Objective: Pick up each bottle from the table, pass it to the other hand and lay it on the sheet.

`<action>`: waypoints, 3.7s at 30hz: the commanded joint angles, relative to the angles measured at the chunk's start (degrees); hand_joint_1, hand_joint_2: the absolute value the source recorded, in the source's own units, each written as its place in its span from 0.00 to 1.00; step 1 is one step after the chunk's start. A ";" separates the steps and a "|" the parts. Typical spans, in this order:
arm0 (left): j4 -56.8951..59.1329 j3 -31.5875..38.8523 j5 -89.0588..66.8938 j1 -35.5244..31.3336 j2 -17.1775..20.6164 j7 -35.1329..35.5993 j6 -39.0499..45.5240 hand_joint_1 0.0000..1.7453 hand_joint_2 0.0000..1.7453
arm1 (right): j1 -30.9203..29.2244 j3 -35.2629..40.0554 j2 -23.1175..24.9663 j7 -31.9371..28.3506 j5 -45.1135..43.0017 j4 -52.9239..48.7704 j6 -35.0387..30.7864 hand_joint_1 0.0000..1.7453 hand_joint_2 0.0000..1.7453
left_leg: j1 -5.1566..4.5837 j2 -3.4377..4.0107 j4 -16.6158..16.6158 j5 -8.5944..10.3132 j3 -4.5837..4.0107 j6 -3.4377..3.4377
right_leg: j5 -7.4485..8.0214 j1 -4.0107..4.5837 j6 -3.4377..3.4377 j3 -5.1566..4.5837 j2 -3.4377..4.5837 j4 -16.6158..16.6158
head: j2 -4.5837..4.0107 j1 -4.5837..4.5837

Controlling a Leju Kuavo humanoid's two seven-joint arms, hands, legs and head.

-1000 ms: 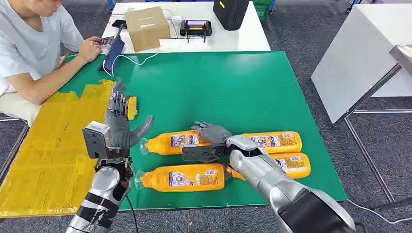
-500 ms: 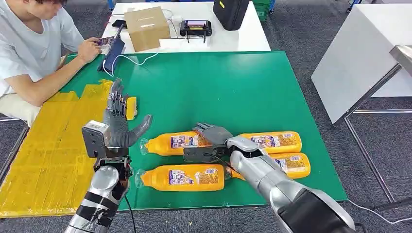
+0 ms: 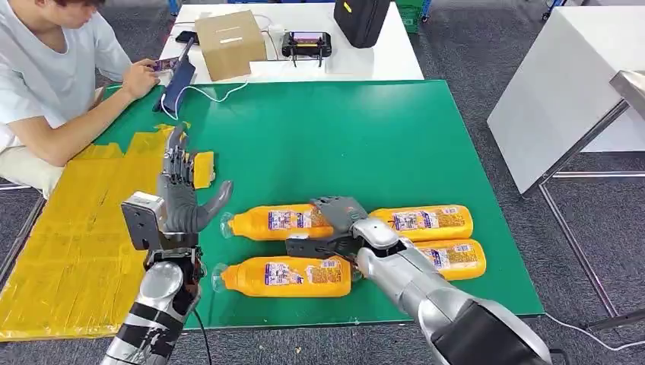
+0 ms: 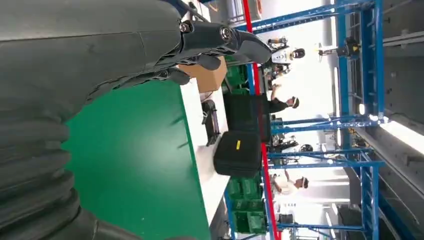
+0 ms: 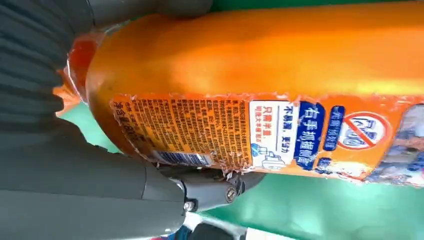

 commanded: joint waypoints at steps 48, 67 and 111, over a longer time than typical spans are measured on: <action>-2.72 -4.80 2.46 2.63 2.39 7.01 -19.71 0.00 1.00 | 20.45 -13.96 0.69 -15.76 -22.57 -34.08 -1.13 1.00 1.00 | 0.03 -0.04 -0.04 -0.08 0.11 -0.06 | -0.07 0.01 -0.07 0.10 0.15 -0.04 | 0.00 -0.02; -1.88 -3.99 3.31 2.64 2.20 7.62 -20.51 0.00 1.00 | 21.58 -5.79 1.28 -15.53 -14.08 -34.54 -6.53 1.00 1.00 | 0.13 -0.09 0.03 -0.22 0.34 -0.12 | -0.20 0.07 -0.14 0.36 0.26 -0.03 | 0.00 0.04; -3.59 0.22 14.54 2.91 0.56 7.76 -22.34 0.00 1.00 | 20.05 -2.04 1.71 -15.17 -12.77 -30.51 -8.58 1.00 1.00 | 0.08 -0.12 -0.02 -0.09 0.10 -0.07 | -0.10 0.04 -0.09 0.11 0.09 -0.06 | 0.00 0.02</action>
